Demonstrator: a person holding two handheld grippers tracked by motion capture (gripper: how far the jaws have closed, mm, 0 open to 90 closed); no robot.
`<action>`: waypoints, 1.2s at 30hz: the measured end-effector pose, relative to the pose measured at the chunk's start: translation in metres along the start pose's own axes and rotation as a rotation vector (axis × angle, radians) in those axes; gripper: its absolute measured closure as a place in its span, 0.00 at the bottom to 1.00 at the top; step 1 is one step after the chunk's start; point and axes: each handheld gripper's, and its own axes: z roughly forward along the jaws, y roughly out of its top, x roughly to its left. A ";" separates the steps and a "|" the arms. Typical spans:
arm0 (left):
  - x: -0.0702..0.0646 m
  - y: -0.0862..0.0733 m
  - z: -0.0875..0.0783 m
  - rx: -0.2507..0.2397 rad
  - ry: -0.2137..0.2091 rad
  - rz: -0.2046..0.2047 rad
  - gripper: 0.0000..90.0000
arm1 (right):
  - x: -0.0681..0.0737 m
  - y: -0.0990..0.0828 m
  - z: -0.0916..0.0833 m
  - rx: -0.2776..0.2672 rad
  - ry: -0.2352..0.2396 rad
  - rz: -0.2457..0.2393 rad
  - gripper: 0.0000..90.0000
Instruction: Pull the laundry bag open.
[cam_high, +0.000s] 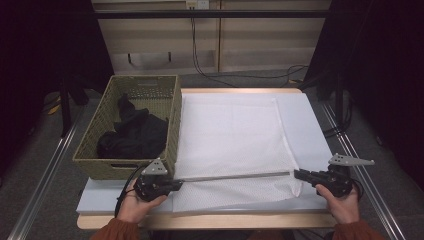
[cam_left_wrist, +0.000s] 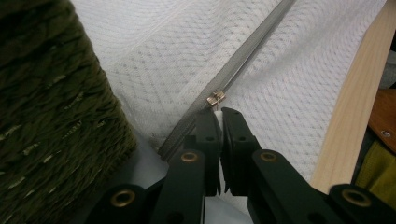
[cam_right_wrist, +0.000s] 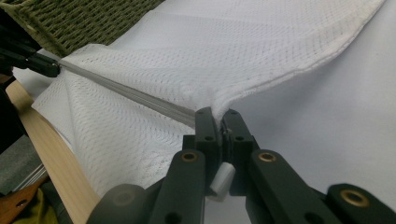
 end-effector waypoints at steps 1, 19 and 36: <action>0.000 0.000 -0.001 0.003 0.001 0.003 0.96 | 0.000 0.000 0.000 0.000 0.002 0.000 0.97; 0.002 -0.007 -0.005 0.007 0.010 -0.010 0.96 | 0.000 0.000 -0.001 0.004 0.005 0.002 0.97; 0.001 -0.008 -0.005 0.025 0.004 -0.003 0.96 | -0.002 -0.001 0.001 0.014 0.000 0.001 0.97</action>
